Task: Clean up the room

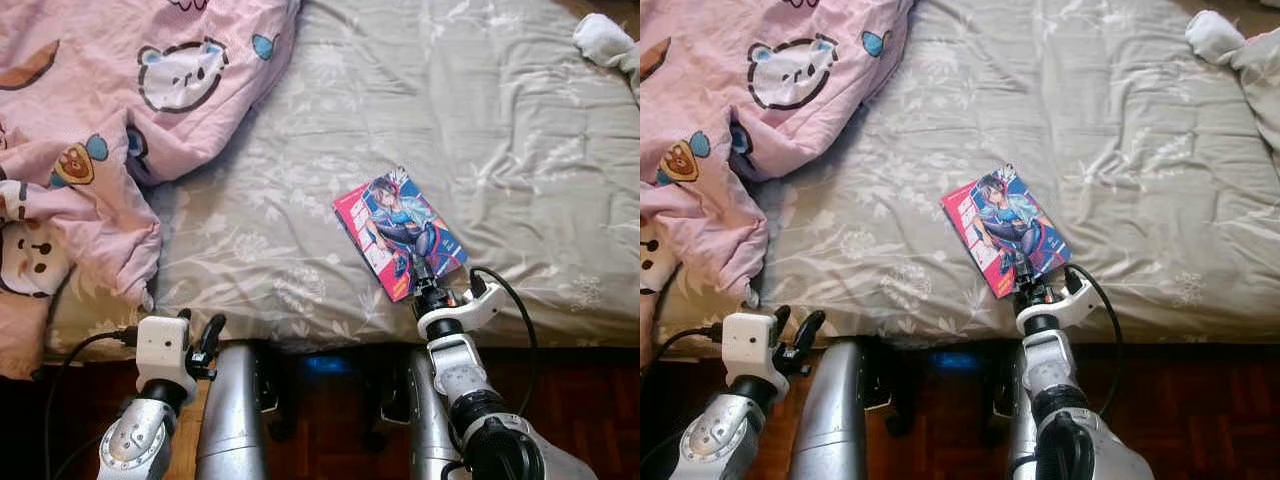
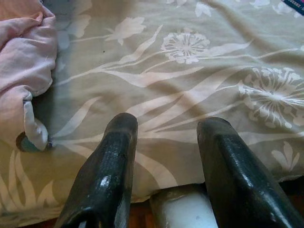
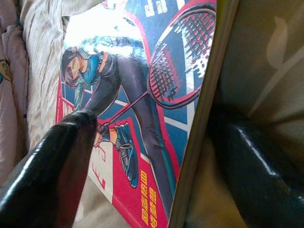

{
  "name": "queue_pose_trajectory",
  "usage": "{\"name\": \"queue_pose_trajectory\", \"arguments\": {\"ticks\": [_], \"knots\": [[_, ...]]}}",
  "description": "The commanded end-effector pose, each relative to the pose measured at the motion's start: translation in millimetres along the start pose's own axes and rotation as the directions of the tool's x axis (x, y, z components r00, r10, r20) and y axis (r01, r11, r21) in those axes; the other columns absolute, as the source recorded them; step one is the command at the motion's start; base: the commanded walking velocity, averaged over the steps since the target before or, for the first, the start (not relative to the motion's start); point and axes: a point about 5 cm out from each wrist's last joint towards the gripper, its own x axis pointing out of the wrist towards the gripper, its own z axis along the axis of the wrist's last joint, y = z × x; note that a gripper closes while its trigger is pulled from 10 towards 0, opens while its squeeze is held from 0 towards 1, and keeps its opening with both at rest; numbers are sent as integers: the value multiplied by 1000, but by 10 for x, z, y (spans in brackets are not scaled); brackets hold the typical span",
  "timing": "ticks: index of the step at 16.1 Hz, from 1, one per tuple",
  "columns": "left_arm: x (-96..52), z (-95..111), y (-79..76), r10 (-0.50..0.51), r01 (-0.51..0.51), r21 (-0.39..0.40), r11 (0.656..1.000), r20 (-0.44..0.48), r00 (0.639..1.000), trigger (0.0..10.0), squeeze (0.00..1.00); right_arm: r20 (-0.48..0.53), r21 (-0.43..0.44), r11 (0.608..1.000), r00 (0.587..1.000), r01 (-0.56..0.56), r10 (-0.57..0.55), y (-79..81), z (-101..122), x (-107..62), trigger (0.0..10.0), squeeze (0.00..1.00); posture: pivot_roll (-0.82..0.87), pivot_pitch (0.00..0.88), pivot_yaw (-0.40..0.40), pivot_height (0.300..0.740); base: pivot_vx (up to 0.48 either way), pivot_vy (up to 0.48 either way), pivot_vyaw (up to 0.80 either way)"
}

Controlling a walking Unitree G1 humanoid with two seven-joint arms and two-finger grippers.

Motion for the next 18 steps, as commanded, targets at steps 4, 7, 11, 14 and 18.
{"name": "queue_pose_trajectory", "arguments": {"ticks": [4, 7, 11, 14, 18], "knots": [[-75, -132, -6, -10, 12, 19, 1000, -69, 998, 10000, 0, -116, 31, 999, 992, 44, -40, -111, -300, -138, 0, 0, 282, 550, 79, 587, 0, 0, 0], [-46, -133, 6, -5, 6, 10, 1000, -70, 998, 10000, 0, -114, 40, 999, 993, 13, -9, -74, -332, -133, 0, 0, 281, 543, 79, 587, 0, 0, 0], [1, -146, -10, -5, 6, 6, 1000, -71, 997, 10000, 0, -114, 37, 999, 993, -23, 28, -10, -353, -106, 0, 0, 258, 543, 71, 587, 0, 0, 0], [59, -182, -14, -1, 2, 5, 1000, -75, 997, 10000, 0, -86, 5, 999, 996, -35, 35, 1, -293, -88, 0, 0, 235, 518, 64, 587, 0, 0, 0], [177, -218, 8, 6, -6, 7, 1000, -70, 998, 10000, 0, -21, -106, 992, 998, -64, 63, -6, -124, -85, 0, 0, 194, 463, 52, 587, 0, 0, 0]]}}
